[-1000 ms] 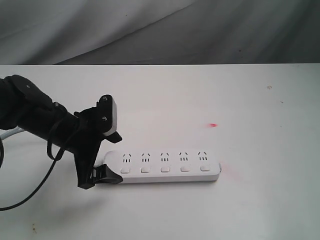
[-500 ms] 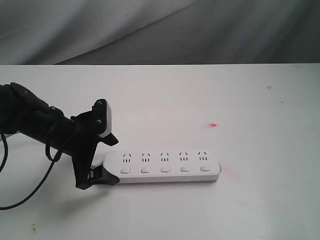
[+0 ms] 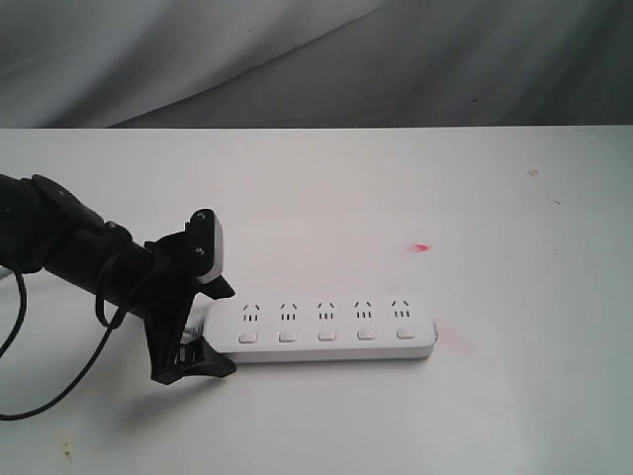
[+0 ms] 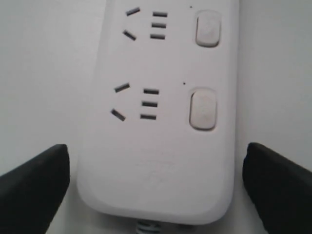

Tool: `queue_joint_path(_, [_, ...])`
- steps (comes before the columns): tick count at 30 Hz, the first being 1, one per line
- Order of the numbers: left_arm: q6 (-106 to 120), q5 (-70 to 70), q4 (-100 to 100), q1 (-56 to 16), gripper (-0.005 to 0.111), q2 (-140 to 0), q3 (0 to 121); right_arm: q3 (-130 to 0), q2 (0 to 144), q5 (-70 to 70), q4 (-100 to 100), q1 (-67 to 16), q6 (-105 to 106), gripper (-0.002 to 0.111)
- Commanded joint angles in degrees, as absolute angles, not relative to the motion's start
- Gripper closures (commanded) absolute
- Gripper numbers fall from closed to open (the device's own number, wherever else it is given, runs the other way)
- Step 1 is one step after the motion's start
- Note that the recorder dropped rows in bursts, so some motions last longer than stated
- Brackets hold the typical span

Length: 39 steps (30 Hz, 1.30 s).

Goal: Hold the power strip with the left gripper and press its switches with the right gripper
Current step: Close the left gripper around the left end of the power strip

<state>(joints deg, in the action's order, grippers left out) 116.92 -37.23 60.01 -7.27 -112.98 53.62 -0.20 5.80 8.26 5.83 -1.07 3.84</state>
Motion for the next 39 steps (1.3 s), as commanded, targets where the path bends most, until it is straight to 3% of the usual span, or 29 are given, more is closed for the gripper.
queue_joint_path(1, [117.0,-39.0,60.4,-6.1,0.018,-112.9,53.5,0.0,5.6,7.8,6.2,-0.6,3.8,0.108])
queue_joint_path(17, [118.8,-40.3,60.4,-5.3,0.019,-113.0,53.5,0.0,5.6,7.8,6.2,-0.6,3.8,0.108])
queue_joint_path(24, [118.5,-40.3,59.9,-5.3,0.038,-113.0,53.5,0.0,5.6,7.8,6.2,-0.6,3.8,0.108])
queue_joint_path(39, [118.8,-40.3,59.9,-5.3,0.039,-113.0,53.5,0.0,5.6,7.8,6.2,-0.6,3.8,0.108])
